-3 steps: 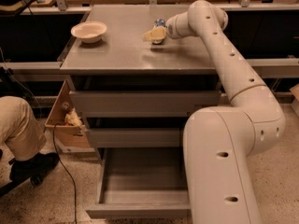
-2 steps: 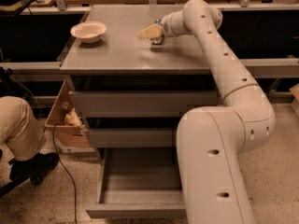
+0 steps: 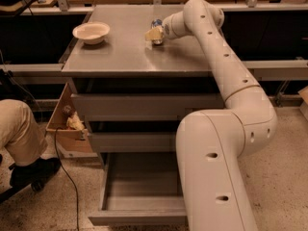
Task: Place redbull can into bottom drawer
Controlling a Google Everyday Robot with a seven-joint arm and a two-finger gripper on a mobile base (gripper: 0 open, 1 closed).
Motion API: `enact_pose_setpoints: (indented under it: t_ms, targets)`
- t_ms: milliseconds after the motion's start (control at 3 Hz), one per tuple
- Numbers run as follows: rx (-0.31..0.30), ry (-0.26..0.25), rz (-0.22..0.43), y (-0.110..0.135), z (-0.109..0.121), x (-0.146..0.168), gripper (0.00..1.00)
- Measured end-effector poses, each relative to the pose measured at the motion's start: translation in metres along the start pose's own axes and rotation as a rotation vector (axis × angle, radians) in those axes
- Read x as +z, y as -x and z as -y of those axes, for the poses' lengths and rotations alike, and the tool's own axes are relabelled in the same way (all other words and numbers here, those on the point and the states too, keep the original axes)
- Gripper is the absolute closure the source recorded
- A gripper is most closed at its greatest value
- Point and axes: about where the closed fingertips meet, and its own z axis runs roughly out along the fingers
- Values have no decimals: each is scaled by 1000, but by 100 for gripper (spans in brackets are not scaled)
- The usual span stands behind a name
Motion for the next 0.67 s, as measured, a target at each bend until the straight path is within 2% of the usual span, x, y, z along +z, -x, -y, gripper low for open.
enact_pose_setpoints:
  t_ms: [667]
  targets:
    - [-97, 25, 16, 20, -19, -20, 90]
